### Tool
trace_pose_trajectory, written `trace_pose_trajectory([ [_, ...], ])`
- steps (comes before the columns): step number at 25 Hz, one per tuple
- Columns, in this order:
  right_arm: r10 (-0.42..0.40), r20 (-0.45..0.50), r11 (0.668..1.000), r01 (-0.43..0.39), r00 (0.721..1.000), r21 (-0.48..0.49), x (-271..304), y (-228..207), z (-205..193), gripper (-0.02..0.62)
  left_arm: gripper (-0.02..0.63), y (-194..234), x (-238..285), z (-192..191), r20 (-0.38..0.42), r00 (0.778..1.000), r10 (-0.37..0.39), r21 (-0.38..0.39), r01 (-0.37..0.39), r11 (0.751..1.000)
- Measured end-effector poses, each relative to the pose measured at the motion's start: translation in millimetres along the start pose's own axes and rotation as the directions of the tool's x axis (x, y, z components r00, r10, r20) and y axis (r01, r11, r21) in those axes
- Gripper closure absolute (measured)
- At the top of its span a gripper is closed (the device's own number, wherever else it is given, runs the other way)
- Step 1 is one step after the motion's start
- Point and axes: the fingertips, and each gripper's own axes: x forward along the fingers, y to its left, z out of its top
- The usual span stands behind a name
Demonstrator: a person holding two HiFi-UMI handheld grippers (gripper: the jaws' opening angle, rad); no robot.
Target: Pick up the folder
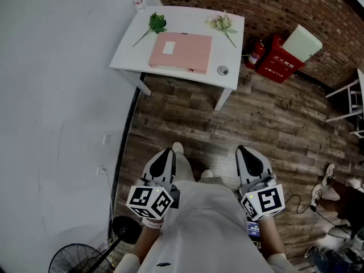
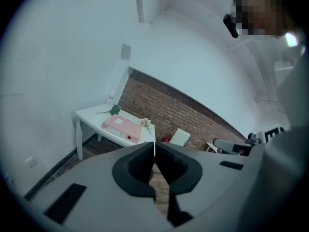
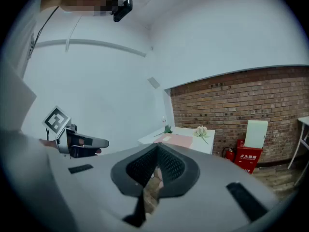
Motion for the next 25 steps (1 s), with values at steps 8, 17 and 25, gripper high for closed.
trace_pose_trajectory([
  [8, 0.046, 0.053, 0.998, -0.045, 0.998, -0.035, -13, 12, 3, 0.603, 0.583, -26, -22, 0, 0.09, 0.996, 0.012, 0.063, -0.018, 0.998],
  [17, 0.064, 0.135, 0.997, -0.07, 0.989, 0.035, -19, 21, 14, 0.598, 0.583, -26, -22, 5, 0.095, 0.995, -0.039, 0.067, 0.032, 0.997],
  [25, 0.043, 0.176, 0.998, -0.049, 0.984, 0.035, 8, 26, 38, 0.578, 0.583, -4, -4, 29, 0.096, 0.994, -0.05, 0.066, 0.044, 0.997],
])
